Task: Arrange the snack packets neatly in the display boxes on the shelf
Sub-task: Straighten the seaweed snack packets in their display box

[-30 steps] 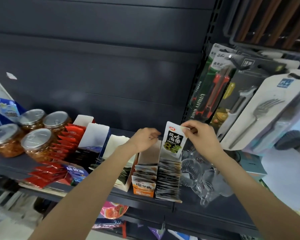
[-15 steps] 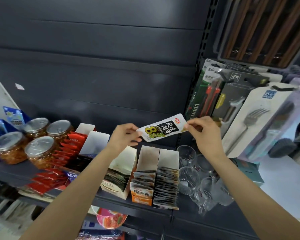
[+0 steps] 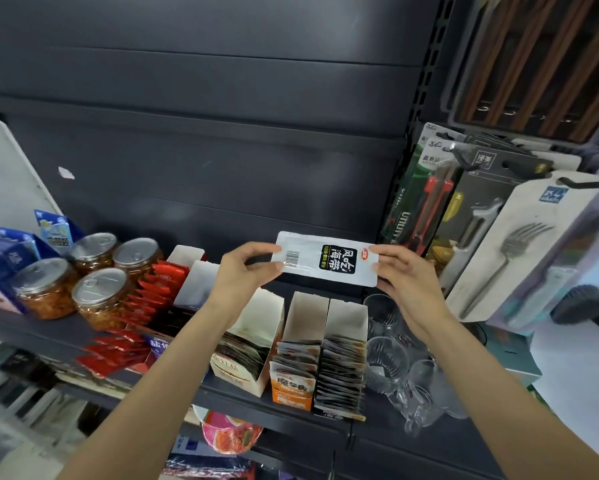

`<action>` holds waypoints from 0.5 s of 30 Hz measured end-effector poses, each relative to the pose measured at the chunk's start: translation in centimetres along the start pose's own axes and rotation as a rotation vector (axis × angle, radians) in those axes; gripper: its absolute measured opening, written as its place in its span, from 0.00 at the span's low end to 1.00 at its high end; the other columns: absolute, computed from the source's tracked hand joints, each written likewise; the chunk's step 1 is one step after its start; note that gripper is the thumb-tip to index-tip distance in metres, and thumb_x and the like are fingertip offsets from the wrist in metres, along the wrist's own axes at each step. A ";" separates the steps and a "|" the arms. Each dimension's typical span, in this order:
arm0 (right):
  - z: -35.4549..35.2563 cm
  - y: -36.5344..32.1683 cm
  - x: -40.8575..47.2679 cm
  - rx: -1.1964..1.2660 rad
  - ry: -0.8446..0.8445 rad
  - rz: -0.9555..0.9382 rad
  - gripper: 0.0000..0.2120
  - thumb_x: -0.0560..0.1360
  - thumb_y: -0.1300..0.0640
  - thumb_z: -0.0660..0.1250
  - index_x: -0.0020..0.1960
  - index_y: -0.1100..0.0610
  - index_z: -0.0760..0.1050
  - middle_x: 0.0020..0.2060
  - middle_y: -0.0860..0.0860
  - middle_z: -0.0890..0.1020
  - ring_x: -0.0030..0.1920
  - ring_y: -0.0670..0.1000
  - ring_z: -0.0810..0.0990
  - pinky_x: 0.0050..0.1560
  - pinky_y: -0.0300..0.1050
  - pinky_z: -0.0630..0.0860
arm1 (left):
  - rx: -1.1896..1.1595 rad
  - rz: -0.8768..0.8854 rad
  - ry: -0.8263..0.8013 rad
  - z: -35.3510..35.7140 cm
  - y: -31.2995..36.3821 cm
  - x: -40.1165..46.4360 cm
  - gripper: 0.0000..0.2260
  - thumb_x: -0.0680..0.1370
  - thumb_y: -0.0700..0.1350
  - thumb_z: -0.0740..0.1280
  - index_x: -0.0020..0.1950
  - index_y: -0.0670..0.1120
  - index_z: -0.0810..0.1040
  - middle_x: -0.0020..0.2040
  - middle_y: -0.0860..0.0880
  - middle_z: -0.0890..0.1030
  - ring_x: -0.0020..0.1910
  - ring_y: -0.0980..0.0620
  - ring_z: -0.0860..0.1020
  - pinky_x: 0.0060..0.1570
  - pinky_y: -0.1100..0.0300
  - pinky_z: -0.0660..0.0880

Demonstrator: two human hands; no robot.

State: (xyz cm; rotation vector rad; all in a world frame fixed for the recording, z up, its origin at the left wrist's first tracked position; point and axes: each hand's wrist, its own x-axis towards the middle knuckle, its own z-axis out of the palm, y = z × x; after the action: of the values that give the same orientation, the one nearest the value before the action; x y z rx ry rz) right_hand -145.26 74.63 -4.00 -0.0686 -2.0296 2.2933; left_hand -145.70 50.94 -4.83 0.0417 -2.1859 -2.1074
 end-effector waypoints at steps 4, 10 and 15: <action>0.0 0.5 -0.3 -0.005 -0.018 -0.040 0.17 0.74 0.74 0.62 0.52 0.55 0.78 0.43 0.51 0.84 0.45 0.48 0.83 0.41 0.38 0.78 | 0.123 0.140 -0.063 -0.2 0.3 -0.5 0.20 0.73 0.30 0.69 0.58 0.51 0.76 0.51 0.52 0.81 0.44 0.58 0.82 0.46 0.66 0.78; 0.2 0.8 -0.2 -0.014 0.000 -0.072 0.20 0.74 0.74 0.62 0.53 0.51 0.78 0.43 0.49 0.84 0.43 0.44 0.83 0.40 0.35 0.77 | 0.170 0.216 -0.109 0.1 0.7 -0.4 0.23 0.74 0.29 0.67 0.61 0.53 0.74 0.52 0.50 0.79 0.44 0.57 0.80 0.47 0.64 0.79; 0.0 0.6 -0.2 0.007 -0.028 -0.057 0.19 0.75 0.73 0.60 0.54 0.52 0.78 0.45 0.49 0.84 0.46 0.46 0.83 0.42 0.37 0.78 | 0.116 0.137 -0.102 -0.1 0.1 0.1 0.23 0.74 0.30 0.67 0.60 0.56 0.75 0.53 0.52 0.81 0.47 0.55 0.81 0.49 0.63 0.78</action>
State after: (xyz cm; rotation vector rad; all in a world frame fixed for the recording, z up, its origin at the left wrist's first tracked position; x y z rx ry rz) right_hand -145.10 74.57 -4.62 0.0217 -2.0091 2.2802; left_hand -145.75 50.83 -4.73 -0.2041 -2.2941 -1.9492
